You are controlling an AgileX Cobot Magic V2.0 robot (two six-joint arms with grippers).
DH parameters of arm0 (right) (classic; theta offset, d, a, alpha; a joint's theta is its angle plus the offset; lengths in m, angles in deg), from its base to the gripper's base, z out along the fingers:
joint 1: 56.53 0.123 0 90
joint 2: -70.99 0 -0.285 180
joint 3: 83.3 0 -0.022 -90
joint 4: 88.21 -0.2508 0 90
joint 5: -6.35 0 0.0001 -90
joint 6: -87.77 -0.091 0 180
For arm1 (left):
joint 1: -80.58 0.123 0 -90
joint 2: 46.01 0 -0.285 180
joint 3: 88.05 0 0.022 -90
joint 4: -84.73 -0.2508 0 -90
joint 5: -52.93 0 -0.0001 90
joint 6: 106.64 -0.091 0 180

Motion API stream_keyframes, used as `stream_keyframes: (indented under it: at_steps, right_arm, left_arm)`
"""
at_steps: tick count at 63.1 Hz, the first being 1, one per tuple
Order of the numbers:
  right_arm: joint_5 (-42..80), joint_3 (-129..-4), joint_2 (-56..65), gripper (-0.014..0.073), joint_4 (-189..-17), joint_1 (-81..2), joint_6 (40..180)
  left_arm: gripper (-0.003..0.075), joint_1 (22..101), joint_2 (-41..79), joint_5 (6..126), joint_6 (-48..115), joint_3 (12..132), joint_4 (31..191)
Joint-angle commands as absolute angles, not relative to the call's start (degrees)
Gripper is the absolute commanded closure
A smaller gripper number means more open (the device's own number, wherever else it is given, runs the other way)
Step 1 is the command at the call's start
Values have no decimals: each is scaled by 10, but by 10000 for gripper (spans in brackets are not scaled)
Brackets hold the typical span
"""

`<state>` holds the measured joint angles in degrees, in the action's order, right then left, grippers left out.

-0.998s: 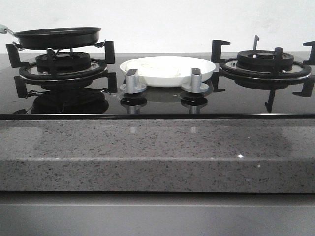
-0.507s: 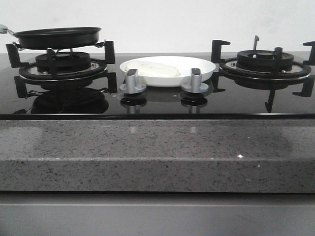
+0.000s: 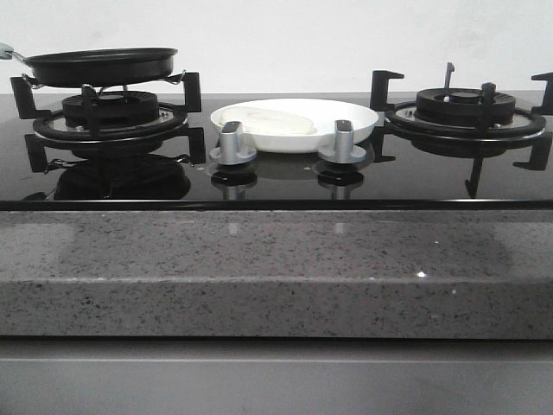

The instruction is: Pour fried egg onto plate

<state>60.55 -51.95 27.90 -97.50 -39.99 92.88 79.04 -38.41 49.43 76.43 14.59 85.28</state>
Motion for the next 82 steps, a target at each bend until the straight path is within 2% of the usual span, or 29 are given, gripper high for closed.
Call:
stream_keyframes:
  at_steps: [1, 43, 50, 68, 82]
  right_arm:
    - [570, -532, 278, 712, -977, -401, 933]
    - [566, -530, 285, 712, -971, -402, 934]
    - [500, -497, 315, 712, -955, -431, 934]
    - [249, -294, 477, 712, -956, -537, 934]
    - [159, -153, 605, 712, -956, -560, 934]
  left_arm:
    - [741, 790, -394, 445, 770, 142, 857]
    - [741, 790, -394, 445, 770, 142, 857]
    - [741, 790, -394, 445, 770, 142, 857]
    - [741, 790, -394, 445, 770, 142, 857]
    - [741, 790, -394, 445, 770, 142, 857]
